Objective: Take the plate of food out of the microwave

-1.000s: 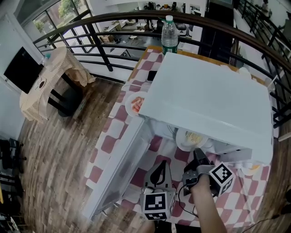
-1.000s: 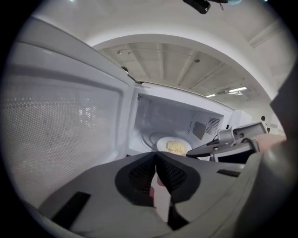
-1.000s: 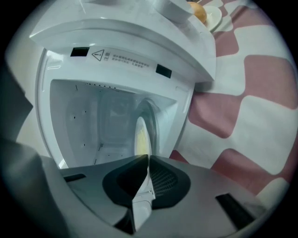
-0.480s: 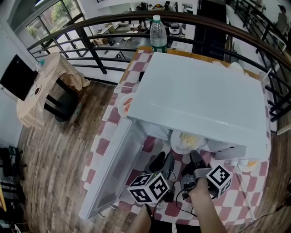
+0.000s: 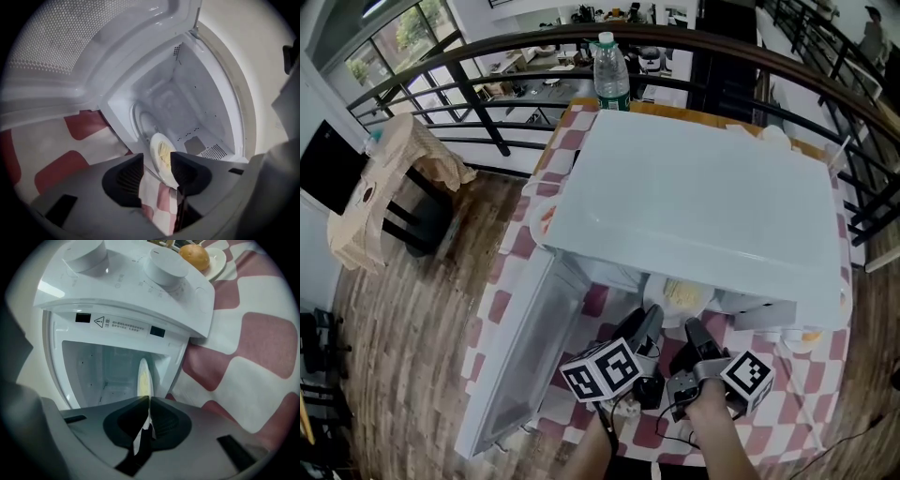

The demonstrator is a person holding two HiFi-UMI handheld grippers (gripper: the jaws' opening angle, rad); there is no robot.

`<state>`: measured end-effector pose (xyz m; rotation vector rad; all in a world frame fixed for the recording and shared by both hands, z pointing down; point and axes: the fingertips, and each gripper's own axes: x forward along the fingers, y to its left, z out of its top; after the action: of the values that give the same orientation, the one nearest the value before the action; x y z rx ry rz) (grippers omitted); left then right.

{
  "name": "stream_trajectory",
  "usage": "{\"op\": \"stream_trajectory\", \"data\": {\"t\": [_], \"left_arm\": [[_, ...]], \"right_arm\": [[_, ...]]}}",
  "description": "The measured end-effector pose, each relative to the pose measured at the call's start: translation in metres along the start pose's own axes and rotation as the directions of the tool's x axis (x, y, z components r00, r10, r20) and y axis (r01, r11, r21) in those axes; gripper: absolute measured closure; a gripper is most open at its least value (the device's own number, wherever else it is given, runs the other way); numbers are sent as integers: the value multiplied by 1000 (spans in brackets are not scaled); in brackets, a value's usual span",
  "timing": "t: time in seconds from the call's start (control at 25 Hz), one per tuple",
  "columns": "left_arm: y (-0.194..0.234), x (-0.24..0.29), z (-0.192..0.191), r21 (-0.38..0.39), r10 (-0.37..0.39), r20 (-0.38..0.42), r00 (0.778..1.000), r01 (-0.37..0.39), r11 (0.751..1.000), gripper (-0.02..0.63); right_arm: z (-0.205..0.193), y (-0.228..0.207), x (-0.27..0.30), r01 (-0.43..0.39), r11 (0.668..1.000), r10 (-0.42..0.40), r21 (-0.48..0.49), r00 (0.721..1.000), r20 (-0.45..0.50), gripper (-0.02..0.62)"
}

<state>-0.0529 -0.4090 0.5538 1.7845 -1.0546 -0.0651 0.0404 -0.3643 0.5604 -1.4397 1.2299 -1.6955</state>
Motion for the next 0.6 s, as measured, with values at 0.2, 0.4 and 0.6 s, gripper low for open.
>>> {"op": "stream_trajectory", "data": {"t": [0.2, 0.4, 0.6], "left_arm": [[-3, 8, -5, 29, -17, -23, 1000, 17, 999, 420], [-3, 17, -10, -26, -48, -27, 998, 47, 999, 423], [-6, 19, -18, -39, -50, -35, 998, 48, 998, 546]], "right_arm": [[3, -1, -4, -7, 1000, 7, -7, 1000, 7, 581], [1, -2, -3, 3, 999, -4, -35, 1000, -4, 581], [0, -11, -6, 29, 999, -29, -31, 1000, -1, 580]]}}
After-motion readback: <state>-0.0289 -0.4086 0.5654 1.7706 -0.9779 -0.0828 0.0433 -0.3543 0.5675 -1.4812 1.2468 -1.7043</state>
